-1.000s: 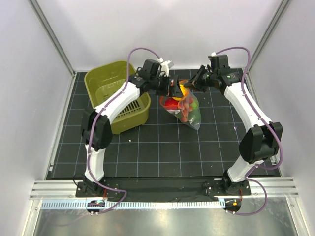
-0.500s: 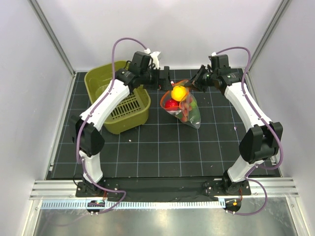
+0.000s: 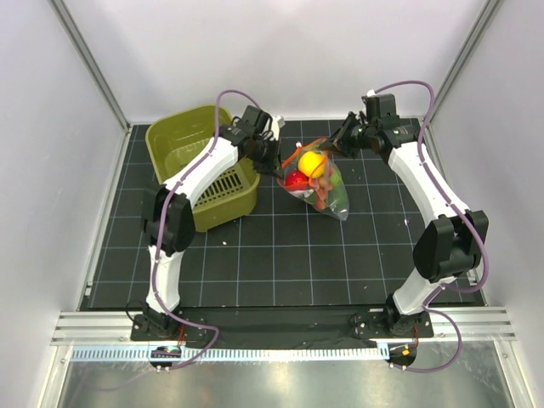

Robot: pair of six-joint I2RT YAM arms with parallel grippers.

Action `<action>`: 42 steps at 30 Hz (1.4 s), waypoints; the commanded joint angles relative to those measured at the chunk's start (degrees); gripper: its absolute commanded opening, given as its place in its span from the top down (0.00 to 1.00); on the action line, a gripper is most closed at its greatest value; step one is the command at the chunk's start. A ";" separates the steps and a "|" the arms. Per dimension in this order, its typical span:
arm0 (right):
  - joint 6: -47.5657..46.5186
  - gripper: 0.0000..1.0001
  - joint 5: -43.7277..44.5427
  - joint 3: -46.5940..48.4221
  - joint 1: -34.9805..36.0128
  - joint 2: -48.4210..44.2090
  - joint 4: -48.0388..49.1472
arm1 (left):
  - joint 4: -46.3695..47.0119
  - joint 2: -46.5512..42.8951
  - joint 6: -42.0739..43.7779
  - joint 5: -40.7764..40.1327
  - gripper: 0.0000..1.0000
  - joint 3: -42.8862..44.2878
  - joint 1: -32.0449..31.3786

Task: Place the food in the zip-top bag and seal the zipper
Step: Adjust the zipper food storage bag at the center of the board.

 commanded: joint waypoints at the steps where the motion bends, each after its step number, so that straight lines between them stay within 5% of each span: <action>1: -0.83 0.99 0.61 1.48 -0.74 -1.37 2.14 | -0.86 -1.38 1.45 3.91 1.00 7.02 -0.06; 13: -6.63 0.99 7.98 -0.19 1.36 -0.31 -4.63 | 5.90 -9.72 -7.51 8.14 1.00 4.40 0.47; 20: -12.68 0.99 15.90 12.11 3.82 -2.42 -8.76 | 7.31 -9.12 -9.45 4.44 1.00 -3.85 1.08; 25: -12.70 0.99 15.12 5.99 4.88 -5.86 -3.49 | 7.31 -8.59 -10.15 4.63 1.00 -2.99 1.00; 29: -12.43 0.99 13.97 4.91 6.02 -2.34 -9.72 | 8.44 -9.47 -11.11 4.09 1.00 0.97 0.91; 42: -15.51 0.99 8.79 2.97 11.73 -3.40 -1.56 | 20.58 -7.62 -18.15 14.81 1.00 0.61 -0.58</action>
